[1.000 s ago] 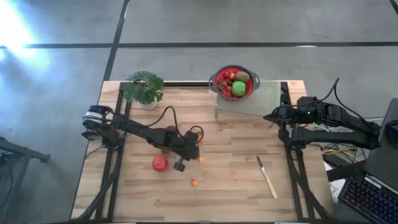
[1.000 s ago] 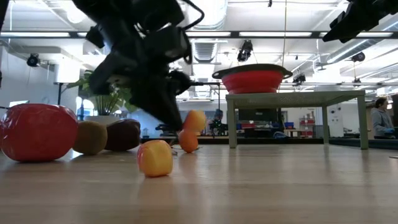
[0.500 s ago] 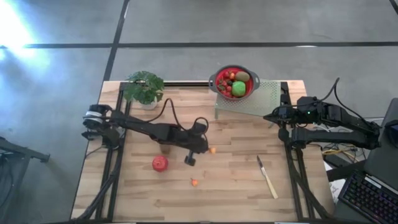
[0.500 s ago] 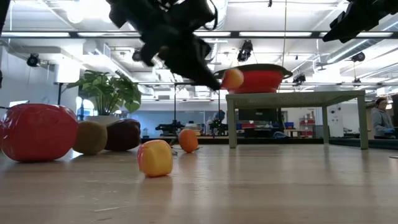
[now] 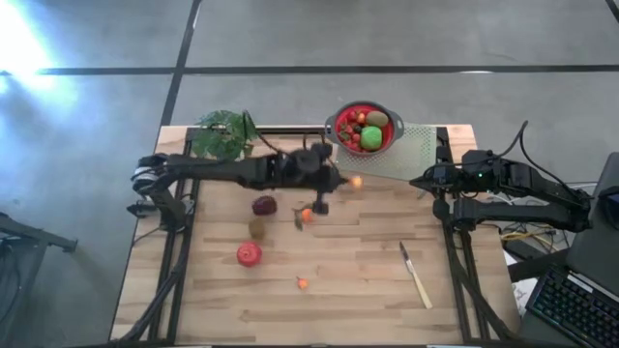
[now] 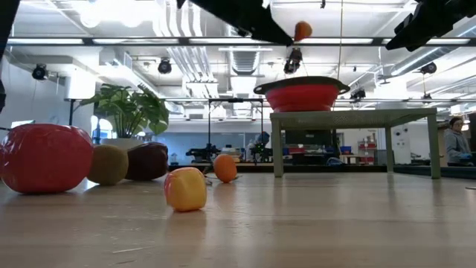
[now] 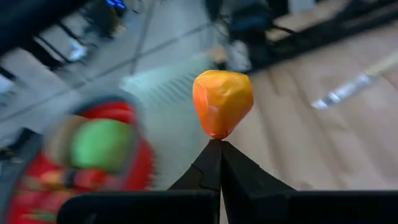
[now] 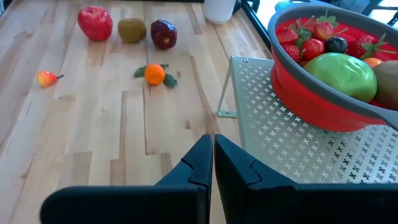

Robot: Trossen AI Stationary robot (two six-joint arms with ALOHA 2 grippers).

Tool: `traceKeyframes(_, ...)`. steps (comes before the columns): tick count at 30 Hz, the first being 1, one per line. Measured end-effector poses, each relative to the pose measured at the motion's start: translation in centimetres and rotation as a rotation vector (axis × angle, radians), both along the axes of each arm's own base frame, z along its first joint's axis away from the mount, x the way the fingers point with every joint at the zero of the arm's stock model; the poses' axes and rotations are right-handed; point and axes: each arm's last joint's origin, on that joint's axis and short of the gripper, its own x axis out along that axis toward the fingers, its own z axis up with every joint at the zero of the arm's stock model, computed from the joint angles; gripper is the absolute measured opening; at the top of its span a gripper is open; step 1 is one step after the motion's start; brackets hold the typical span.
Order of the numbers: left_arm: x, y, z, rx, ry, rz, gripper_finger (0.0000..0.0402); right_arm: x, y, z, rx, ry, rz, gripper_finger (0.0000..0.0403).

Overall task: Pick & Place Fruit
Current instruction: Put the pear into the strainer bowl on the shelf

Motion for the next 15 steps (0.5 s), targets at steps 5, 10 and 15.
traceKeyframes(5,-0.3,3.7,3.4,0.049,-0.092,0.081,0.0001,0.0,0.0,0.0,0.0,0.0,0.0,0.0013)
traceKeyframes(10,-1.1,7.1,4.8,0.035,-0.138,0.164,0.0001,0.0,0.0,0.0,0.0,0.0,0.0,0.0013)
traceKeyframes(15,-1.3,9.0,4.2,0.033,-0.121,0.203,0.0001,0.0,0.0,0.0,0.0,0.0,0.0,0.0013)
